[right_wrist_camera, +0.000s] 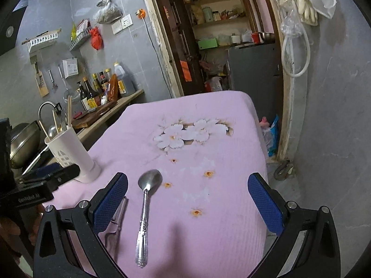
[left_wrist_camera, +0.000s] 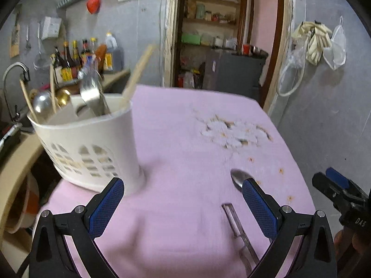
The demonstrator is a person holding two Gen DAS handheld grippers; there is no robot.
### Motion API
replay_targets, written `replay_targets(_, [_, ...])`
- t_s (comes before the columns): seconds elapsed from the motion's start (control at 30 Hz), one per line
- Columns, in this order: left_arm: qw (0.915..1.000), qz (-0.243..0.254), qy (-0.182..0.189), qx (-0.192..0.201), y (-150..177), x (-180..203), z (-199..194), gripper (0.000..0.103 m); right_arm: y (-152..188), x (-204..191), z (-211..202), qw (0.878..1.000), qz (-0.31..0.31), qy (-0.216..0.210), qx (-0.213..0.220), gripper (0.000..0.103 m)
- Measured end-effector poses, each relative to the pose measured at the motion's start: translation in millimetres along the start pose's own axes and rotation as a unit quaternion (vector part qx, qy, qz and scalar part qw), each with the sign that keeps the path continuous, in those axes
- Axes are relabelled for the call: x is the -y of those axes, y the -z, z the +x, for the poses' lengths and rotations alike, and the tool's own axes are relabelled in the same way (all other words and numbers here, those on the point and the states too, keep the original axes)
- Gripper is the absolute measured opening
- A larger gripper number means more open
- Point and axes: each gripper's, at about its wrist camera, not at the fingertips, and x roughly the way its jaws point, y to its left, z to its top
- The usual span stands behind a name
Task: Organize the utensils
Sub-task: 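Move both grippers back to the remaining peeler and spoon, then grasp the silver peeler with the left gripper while the right gripper grasps the last spoon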
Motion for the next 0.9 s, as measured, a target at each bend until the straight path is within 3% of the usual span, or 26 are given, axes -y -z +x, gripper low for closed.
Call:
replay_targets(0.07, [0.9997, -0.004, 0.012, -0.02, 3.2, 0.6, 8.7, 0.102, 1.5, 4.1, 4.9, 1.0, 0.005, -0.011, -0.004, 0.097])
replay_targets(0.13, [0.9989, -0.014, 0.027, -0.036, 7.0, 0.3, 15.3, 0.101, 1.1, 7.2, 9.5, 1.0, 0.007, -0.017, -0.008, 0.073])
replay_targets(0.17, [0.998, -0.022, 0.038, -0.046, 9.9, -0.4, 18.6, 0.096, 1.4, 8.6, 13.9, 1.0, 0.005, -0.017, -0.015, 0.065])
replay_targets(0.23, [0.9959, -0.028, 0.055, -0.066, 15.1, 0.8, 23.7, 0.086, 1.9, 8.7, 16.7, 0.999, 0.006, -0.023, -0.023, 0.058])
replay_targets(0.3, [0.9934, -0.025, 0.071, -0.087, 21.3, 4.2, 29.0, 0.072, 2.6, 8.6, 21.7, 0.999, 0.006, -0.036, -0.032, 0.054])
replay_targets(0.6, [0.9815, -0.012, 0.134, -0.136, 25.6, 17.2, 41.7, 0.031, 13.5, -4.6, 52.1, 0.99, -0.011, -0.102, -0.094, 0.033])
replay_targets(0.7, [0.9778, -0.009, 0.144, -0.152, 27.6, 19.5, 46.4, 0.022, 16.7, -10.8, 59.8, 0.986, -0.02, -0.12, -0.111, 0.027])
replay_targets(0.9, [0.9724, -0.016, 0.152, -0.176, 28.5, 20.6, 56.1, 0.014, 22.5, -21.2, 72.7, 0.978, -0.033, -0.145, -0.143, 0.021])
